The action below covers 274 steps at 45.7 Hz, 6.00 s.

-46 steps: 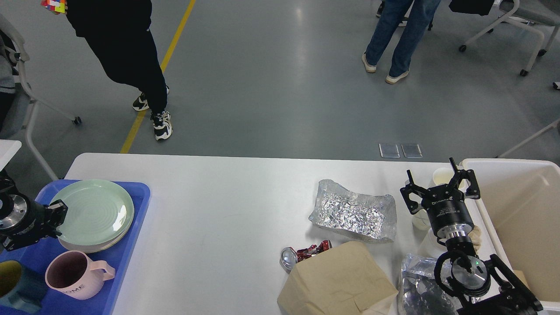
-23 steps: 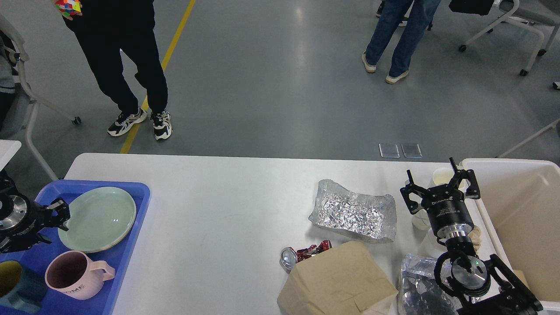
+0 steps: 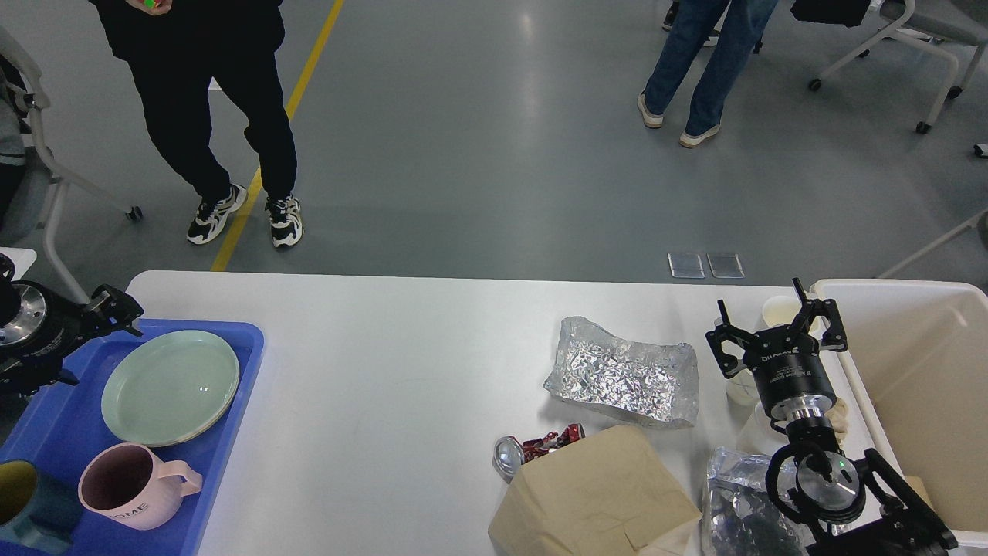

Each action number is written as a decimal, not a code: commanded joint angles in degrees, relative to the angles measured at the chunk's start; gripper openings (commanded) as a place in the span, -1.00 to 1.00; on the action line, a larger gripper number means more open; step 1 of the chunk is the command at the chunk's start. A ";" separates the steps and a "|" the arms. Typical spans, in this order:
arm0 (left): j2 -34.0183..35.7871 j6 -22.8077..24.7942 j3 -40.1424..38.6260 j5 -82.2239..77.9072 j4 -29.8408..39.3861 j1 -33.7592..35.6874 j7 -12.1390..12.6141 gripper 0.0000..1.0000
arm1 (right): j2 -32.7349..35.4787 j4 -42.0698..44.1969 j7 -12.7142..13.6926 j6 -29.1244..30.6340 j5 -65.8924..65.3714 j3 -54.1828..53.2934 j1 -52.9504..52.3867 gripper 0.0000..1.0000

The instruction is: Tidy desktop

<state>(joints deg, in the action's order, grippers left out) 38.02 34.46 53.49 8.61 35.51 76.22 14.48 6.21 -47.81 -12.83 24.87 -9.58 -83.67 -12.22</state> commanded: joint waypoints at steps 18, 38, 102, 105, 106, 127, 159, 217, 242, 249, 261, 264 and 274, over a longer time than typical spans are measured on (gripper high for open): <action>4.17 2.01 -39.30 0.18 3.17 -6.25 -2.52 0.92 | 0.03 0.00 0.00 0.00 0.00 0.00 -0.08 1.00; -7.25 -0.53 -94.60 0.44 2.20 -34.64 -7.52 0.92 | 0.03 0.00 0.00 0.00 0.00 0.00 0.01 1.00; -26.07 -5.81 -141.73 -19.34 15.47 -57.24 -21.60 0.92 | 0.03 -0.09 0.00 0.00 0.00 0.00 0.01 1.00; -26.24 -5.72 -141.91 -18.20 15.47 -57.41 -22.03 0.92 | 0.03 -0.09 0.00 0.00 0.00 0.00 0.01 1.00; -26.24 -5.72 -142.08 -17.67 15.38 -57.50 -22.12 0.92 | 0.03 0.00 0.00 0.00 0.00 0.00 0.01 1.00; -28.61 -6.68 -141.38 -15.73 13.98 -59.52 -22.39 0.92 | 0.03 0.00 0.00 0.00 0.00 0.00 0.01 1.00; -33.01 0.52 -138.66 -19.43 3.78 -56.71 -22.30 0.92 | 0.03 0.00 0.00 0.00 0.00 0.00 0.01 1.00; -33.01 1.23 -138.31 -18.72 3.52 -56.80 -22.21 0.92 | 0.03 0.00 0.00 0.00 0.00 0.00 0.01 1.00; -33.01 1.23 -138.31 -18.81 3.52 -56.80 -22.21 0.92 | 0.03 0.00 0.00 0.00 0.00 0.00 0.01 1.00; -33.01 1.23 -138.31 -18.81 3.52 -56.80 -22.21 0.92 | -0.05 -0.09 0.00 0.00 0.00 0.09 0.01 1.00; -32.92 1.23 -138.31 -18.81 3.52 -56.80 -22.12 0.92 | -0.05 -0.44 0.00 -0.08 0.00 -0.17 -0.69 1.00; -32.92 1.23 -138.31 -18.72 3.52 -56.80 -22.12 0.92 | 0.21 -0.35 0.00 -0.17 0.00 -0.44 -1.92 1.00; -32.92 1.23 -138.31 -18.72 3.52 -56.80 -22.12 0.92 | 0.47 -0.71 0.00 0.00 1.84 -0.53 -2.19 1.00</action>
<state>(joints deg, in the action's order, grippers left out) 5.10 35.69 -84.81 -10.13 39.02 19.42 -7.65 6.67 -48.32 -12.83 24.79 -9.38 -84.24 -14.35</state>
